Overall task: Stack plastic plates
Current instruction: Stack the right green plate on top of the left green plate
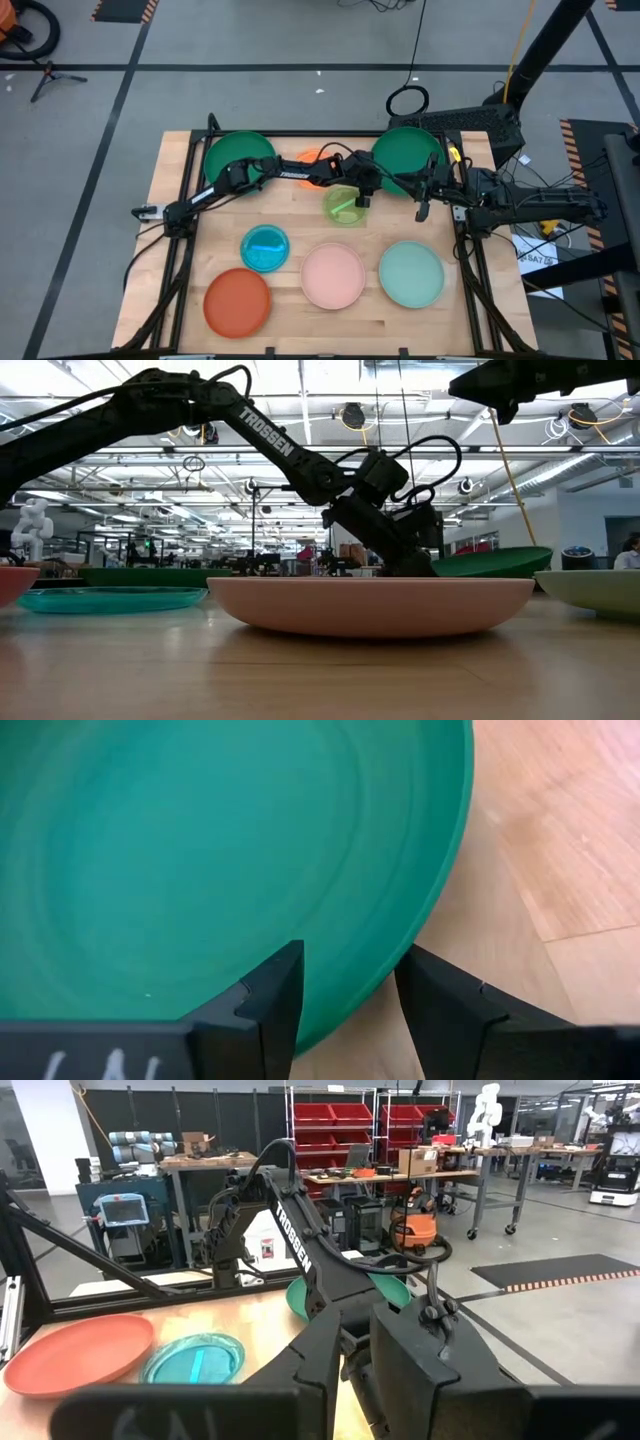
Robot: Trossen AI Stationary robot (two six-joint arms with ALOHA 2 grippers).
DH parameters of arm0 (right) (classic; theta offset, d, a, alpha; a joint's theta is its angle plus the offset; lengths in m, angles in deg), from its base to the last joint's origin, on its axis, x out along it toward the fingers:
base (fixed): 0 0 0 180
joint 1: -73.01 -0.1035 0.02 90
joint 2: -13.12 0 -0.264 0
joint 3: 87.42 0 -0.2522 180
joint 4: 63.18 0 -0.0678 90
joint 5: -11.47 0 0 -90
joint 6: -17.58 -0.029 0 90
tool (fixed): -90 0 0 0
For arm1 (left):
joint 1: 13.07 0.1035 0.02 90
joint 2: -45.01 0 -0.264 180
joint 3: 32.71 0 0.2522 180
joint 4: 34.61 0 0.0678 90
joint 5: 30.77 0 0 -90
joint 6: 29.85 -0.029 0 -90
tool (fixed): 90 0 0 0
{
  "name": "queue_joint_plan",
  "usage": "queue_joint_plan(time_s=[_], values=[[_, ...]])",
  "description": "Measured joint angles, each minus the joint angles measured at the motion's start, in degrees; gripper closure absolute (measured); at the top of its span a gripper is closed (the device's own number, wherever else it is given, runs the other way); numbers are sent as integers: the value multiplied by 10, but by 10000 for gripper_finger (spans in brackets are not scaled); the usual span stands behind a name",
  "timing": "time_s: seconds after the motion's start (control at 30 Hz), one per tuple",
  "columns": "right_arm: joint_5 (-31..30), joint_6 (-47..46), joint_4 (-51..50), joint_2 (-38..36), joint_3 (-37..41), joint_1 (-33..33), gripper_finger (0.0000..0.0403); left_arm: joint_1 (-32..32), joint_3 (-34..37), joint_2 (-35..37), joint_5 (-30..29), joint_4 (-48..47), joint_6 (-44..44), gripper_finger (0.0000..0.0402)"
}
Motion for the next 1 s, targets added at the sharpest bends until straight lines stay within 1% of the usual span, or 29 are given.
queue_joint_plan(time_s=[0.1, 0.17, 0.33, 0.5, 0.53, 0.7, 0.77, 0.83, 1.0], values=[[0, 0, 0, 0, 0, 0, 349, 0, 0, 0, 0, 0, -3, 245], [0, 0, 0, 0, 0, 0, 349, 0, 0, 0, -1, 2, -3, 260], [0, 0, 0, 0, 0, 0, 349, 0, 0, 0, -1, 2, -4, 316], [0, 0, 0, 0, 0, 0, 349, -3, 0, 0, -5, 5, -4, 383], [0, 0, 0, 0, 0, 0, 349, -4, -1, 1, -6, 5, -4, 388], [0, 0, -1, 0, 0, 0, 349, -13, -1, 5, -28, -1, -4, 391], [1, 0, -1, 0, 0, 0, 349, -16, -11, 11, -31, -25, -2, 391], [1, 0, -2, 0, 0, 0, 349, -20, -34, 12, -33, -44, -2, 391], [3, 0, -1, 0, 0, 0, 349, -22, -127, 14, -35, -155, -9, 391]])
